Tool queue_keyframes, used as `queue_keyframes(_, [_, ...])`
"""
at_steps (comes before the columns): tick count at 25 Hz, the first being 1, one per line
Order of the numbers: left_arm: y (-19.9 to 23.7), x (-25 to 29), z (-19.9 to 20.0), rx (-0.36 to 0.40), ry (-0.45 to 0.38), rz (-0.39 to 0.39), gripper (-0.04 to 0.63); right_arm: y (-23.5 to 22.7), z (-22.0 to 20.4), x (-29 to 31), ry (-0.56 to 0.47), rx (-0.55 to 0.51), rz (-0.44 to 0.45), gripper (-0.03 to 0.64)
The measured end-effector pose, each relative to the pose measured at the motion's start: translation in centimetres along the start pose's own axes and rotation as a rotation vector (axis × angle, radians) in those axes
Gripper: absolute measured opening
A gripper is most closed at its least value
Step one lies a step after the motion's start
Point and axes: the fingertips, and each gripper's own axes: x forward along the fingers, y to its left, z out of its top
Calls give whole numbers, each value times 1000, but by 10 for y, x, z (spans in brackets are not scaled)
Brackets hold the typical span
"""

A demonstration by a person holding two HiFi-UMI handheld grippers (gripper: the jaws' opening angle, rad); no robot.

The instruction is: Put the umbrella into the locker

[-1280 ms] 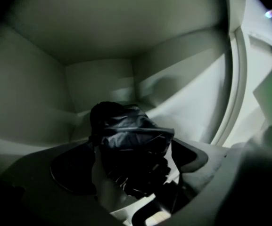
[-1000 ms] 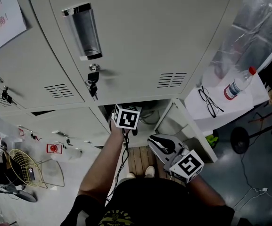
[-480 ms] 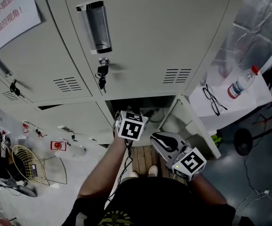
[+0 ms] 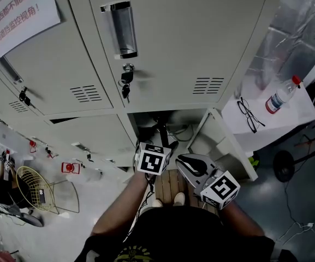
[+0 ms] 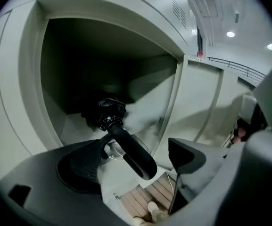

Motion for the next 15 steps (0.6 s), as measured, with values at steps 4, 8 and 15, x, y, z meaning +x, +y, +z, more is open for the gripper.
queue_keyframes(4, [-7,10,-25,-2,45,-4,466,3,-1,-1,7,37,-5,35])
queue_keyframes(8, [-14,17,-34,42,72,3,465,4,0,-3,-1,22,6,35])
queue_keyframes(15, [-9,21,-39,74,94,67,187,3,1,-5,-20,11,8,35])
